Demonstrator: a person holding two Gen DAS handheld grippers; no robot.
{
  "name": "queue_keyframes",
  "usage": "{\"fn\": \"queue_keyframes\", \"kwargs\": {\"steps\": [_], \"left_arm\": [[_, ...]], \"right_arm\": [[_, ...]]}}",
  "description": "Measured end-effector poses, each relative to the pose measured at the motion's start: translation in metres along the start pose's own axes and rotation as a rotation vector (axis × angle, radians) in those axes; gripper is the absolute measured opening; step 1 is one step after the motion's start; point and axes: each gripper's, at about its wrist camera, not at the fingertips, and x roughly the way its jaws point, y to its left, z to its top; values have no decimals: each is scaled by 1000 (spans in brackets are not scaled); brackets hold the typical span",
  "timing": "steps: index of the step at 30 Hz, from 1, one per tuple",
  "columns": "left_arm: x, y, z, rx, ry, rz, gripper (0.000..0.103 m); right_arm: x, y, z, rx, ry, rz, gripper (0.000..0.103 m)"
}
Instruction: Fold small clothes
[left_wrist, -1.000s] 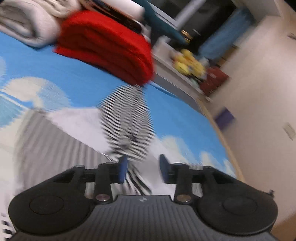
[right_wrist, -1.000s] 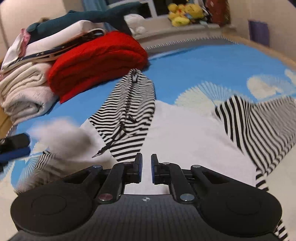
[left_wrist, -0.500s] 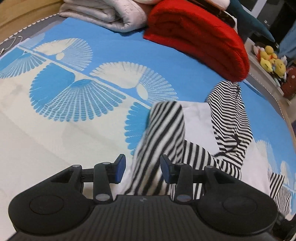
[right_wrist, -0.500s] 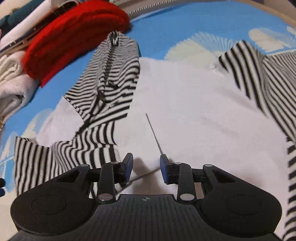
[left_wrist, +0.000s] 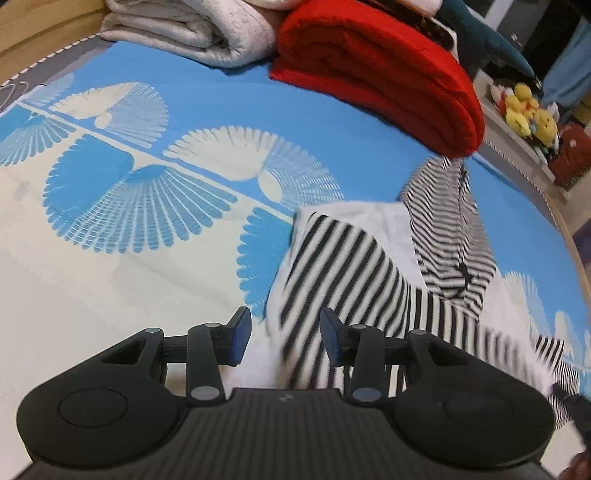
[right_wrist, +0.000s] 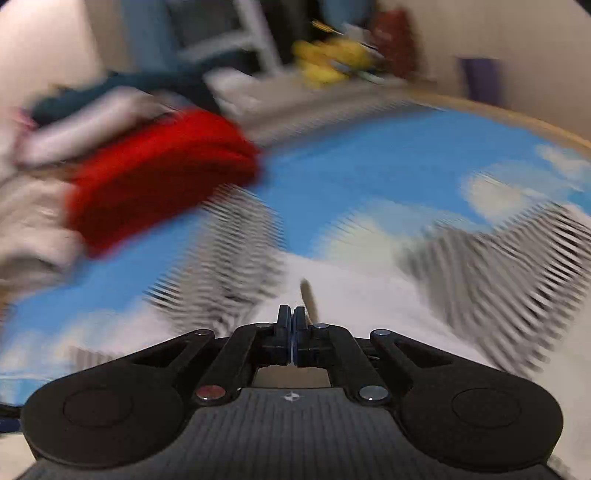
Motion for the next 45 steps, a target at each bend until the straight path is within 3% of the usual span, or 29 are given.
{"fn": "queue_keyframes", "kwargs": {"steps": [3, 5, 6, 8, 10, 13, 15, 19, 21, 23, 24, 28, 30, 32, 35, 37, 39, 41, 45], "left_arm": [[11, -7, -6, 16, 40, -9, 45], [18, -9, -10, 18, 69, -17, 45], [21, -10, -12, 18, 81, -21, 45], [26, -11, -17, 26, 100, -30, 44], [33, -11, -22, 39, 134, -39, 44], [54, -9, -38, 111, 244, 73, 35], [58, -3, -40, 102, 255, 102, 35], [37, -18, -33, 163, 153, 116, 35], [40, -21, -35, 170, 167, 93, 35], [55, -15, -45, 152, 247, 113, 36], [58, -11, -47, 135, 252, 111, 36], [41, -20, -40, 190, 170, 140, 36], [40, -25, -40, 200, 165, 118, 36], [50, -23, -46, 200, 230, 120, 37], [47, -24, -48, 217, 224, 149, 41], [30, -31, -42, 225, 149, 136, 43], [13, -44, -37, 254, 84, 134, 51], [1, -58, -38, 281, 42, 128, 65], [-16, -85, -40, 317, 7, 94, 75]], "right_arm": [[34, -7, -11, -43, 182, -55, 3], [34, -7, -10, -35, 151, -73, 5], [31, -4, -7, -39, 119, -50, 12], [25, 0, -4, -24, 65, 56, 25], [31, 2, -3, -22, 90, 128, 36], [62, 4, -19, -79, 294, 40, 39], [62, 1, -24, -58, 297, 37, 39], [53, -1, -15, -40, 211, 60, 41], [61, -5, -16, -2, 250, 67, 45], [71, -18, -22, 77, 331, 79, 45], [69, -19, -21, 87, 319, 82, 45], [52, -9, -13, 15, 211, 66, 46], [59, -11, -15, 19, 258, 100, 49], [73, -18, -24, 52, 359, 118, 51], [64, -13, -18, 35, 321, 106, 50], [51, -18, -11, 53, 272, 122, 50], [44, -23, -6, 63, 232, 120, 50], [34, -32, -2, 66, 196, 111, 50], [21, -55, 4, 76, 163, 92, 50]]}}
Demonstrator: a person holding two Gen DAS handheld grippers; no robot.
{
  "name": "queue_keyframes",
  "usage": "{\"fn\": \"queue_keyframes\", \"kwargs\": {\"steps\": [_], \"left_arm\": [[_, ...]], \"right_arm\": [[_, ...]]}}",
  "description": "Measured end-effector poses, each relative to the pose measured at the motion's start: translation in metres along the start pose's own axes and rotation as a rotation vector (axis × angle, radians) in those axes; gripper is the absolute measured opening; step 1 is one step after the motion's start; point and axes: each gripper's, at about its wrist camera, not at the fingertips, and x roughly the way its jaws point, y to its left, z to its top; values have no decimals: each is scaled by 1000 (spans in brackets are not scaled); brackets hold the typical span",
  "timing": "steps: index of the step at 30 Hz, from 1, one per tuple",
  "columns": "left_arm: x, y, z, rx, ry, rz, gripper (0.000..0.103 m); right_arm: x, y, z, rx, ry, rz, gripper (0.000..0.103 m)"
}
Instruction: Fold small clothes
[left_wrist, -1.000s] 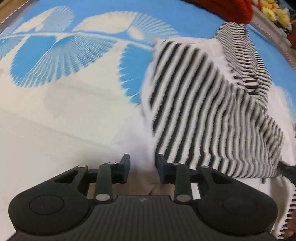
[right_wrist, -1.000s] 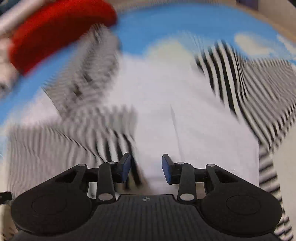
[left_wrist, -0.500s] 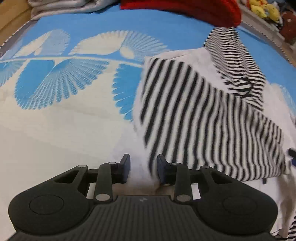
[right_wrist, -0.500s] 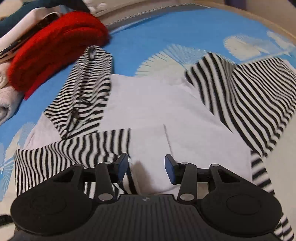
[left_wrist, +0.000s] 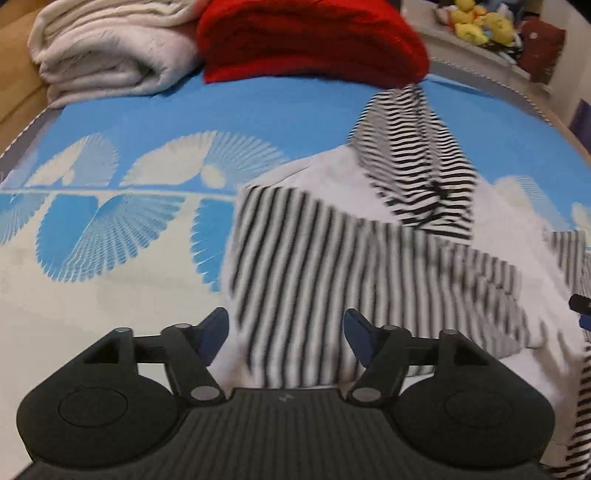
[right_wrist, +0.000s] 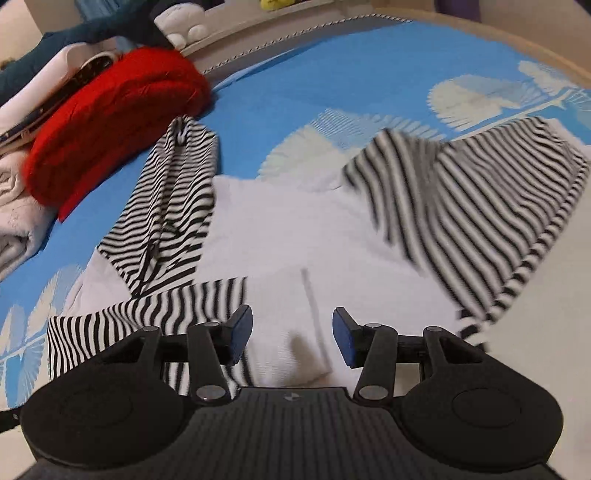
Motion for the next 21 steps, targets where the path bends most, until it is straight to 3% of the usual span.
{"fn": "queue_keyframes", "kwargs": {"steps": [6, 8, 10, 15, 18, 21], "left_arm": [[-27, -30, -2, 46, -55, -26, 80], [-26, -40, -4, 60, -50, -19, 80], [-28, -45, -6, 57, -52, -16, 81], [-33, -58, -4, 51, -59, -16, 84], [-32, -67, -4, 59, -62, -20, 84], [-29, -77, -7, 75, -52, -29, 84]], "right_arm": [[-29, -36, 7, 8, -97, -52, 50], [-36, -47, 10, 26, -120, -59, 44], [-41, -58, 12, 44, -131, -49, 38], [-46, -84, 16, 82, -145, -53, 37], [-42, -105, 18, 107, -150, -83, 32], [-43, -131, 24, 127, -174, -91, 19]]}}
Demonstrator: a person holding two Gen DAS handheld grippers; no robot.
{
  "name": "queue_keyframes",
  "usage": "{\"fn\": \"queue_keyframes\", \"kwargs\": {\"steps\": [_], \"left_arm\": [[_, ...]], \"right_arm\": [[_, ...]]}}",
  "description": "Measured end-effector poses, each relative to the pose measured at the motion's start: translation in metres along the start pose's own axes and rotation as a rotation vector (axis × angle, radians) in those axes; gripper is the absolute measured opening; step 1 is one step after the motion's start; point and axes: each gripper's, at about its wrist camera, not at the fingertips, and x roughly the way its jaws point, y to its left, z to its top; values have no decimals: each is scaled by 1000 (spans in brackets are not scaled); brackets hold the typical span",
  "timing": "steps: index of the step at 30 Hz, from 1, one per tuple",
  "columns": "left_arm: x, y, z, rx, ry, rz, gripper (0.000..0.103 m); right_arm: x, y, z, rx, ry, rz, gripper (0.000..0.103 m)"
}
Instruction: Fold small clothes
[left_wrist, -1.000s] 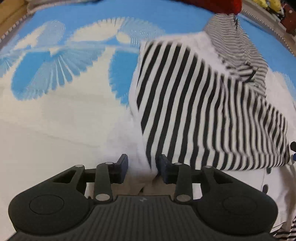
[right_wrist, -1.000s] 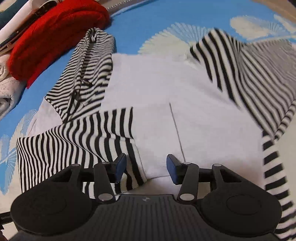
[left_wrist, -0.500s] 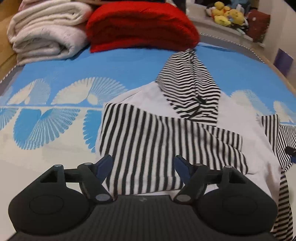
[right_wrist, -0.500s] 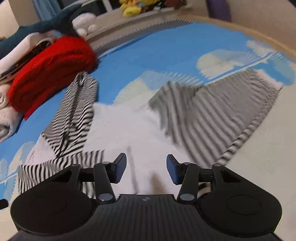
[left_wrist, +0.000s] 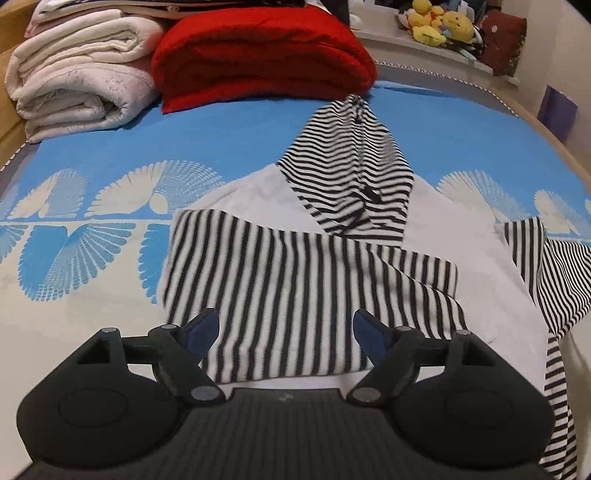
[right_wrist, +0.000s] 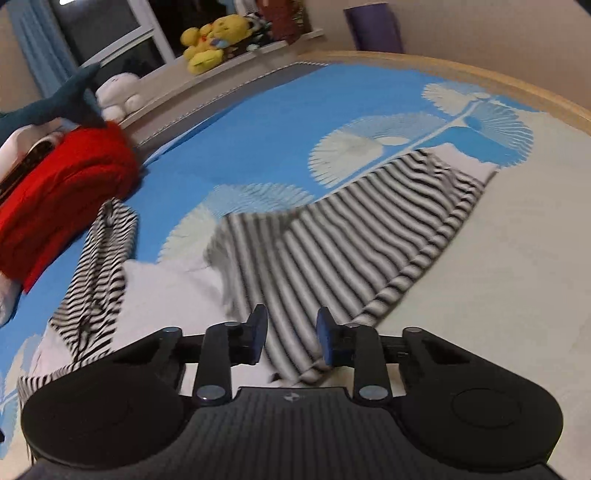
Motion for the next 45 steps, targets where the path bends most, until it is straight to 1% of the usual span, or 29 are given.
{"fn": "queue_keyframes", "kwargs": {"steps": [1, 3, 5, 8, 10, 14, 18, 21, 23, 26, 28, 30, 31, 32, 35, 38, 40, 42, 43, 45], "left_arm": [[1, -3, -1, 6, 2, -6, 84], [1, -6, -2, 13, -1, -15, 84], [1, -7, -2, 21, -3, -18, 84], [4, -6, -3, 20, 4, -12, 84], [7, -5, -3, 20, 13, -10, 84], [12, -5, -4, 27, 23, -18, 84], [16, -6, -6, 38, 31, -20, 84], [21, -2, -7, 32, 40, -16, 84], [22, 1, -6, 25, 42, -15, 84], [23, 6, -5, 20, 40, -15, 84], [23, 9, -5, 17, 41, -15, 84], [25, 12, -6, 12, 45, -12, 84], [25, 13, -6, 10, 48, -13, 84], [26, 14, -5, 7, 49, -14, 84], [24, 23, -2, -20, 46, -22, 84], [21, 39, 3, -69, 40, -28, 84], [18, 53, 7, -102, 38, -26, 84], [14, 67, 11, -136, 30, -23, 84], [12, 74, 13, -153, 27, -19, 84], [9, 87, 16, -184, 21, -14, 84]], "right_arm": [[1, -9, 5, 8, -16, -2, 13], [5, -29, 16, 24, -51, -21, 7], [10, -48, 25, 50, -86, -47, 6], [22, -81, 38, 140, -113, -92, 6], [33, -100, 44, 199, -117, -100, 10], [57, -124, 47, 275, -114, -97, 10], [77, -138, 47, 323, -126, -135, 13], [90, -151, 46, 395, -117, -141, 15], [97, -153, 44, 413, -132, -134, 16], [105, -148, 45, 394, -153, -116, 16], [109, -146, 47, 404, -165, -98, 20], [110, -144, 47, 423, -175, -97, 19], [109, -141, 48, 425, -182, -105, 11], [106, -138, 49, 425, -196, -115, 5], [83, -113, 60, 368, -277, -139, 5], [52, -65, 73, 258, -358, -98, 5], [27, -11, 76, 116, -408, -51, 5], [8, 44, 68, -13, -422, 24, 5], [-2, 78, 59, -106, -419, 72, 5], [-17, 151, 27, -347, -402, 175, 5]]}}
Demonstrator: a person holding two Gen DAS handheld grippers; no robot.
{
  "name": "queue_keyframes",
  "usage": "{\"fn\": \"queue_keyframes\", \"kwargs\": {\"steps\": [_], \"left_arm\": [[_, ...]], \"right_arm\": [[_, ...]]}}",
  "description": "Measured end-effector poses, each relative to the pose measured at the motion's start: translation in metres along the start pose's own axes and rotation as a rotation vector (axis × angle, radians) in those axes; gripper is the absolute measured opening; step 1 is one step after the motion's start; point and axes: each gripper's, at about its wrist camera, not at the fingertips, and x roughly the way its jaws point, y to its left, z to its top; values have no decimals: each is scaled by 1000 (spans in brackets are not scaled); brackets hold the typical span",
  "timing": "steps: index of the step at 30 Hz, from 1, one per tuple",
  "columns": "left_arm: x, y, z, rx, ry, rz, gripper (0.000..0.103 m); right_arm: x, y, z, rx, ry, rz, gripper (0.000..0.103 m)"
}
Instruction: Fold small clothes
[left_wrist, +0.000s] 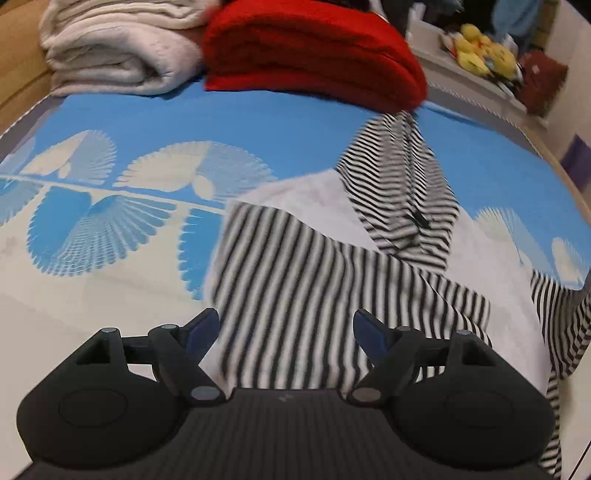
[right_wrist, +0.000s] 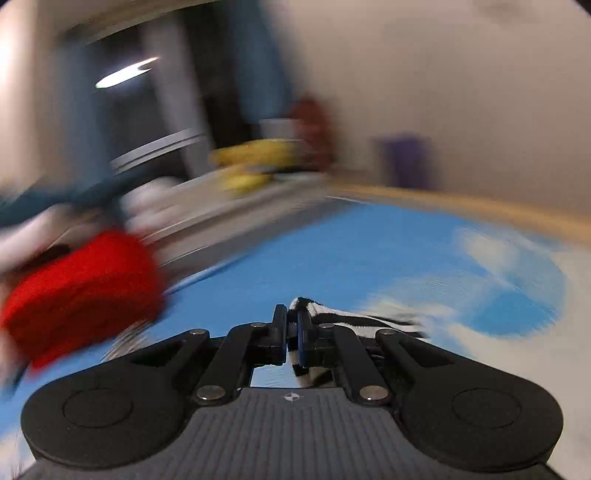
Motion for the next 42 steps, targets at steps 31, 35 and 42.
{"fn": "queue_keyframes", "kwargs": {"steps": [31, 35, 42], "left_arm": [[47, -81, -32, 170, 2, -257, 41], [55, -98, -44, 237, -9, -260, 41], [84, -121, -59, 321, 15, -227, 48]], "right_arm": [[27, 23, -151, 328, 739, -136, 36], [27, 20, -152, 360, 749, -124, 36], [28, 16, -152, 398, 765, -124, 36]]}}
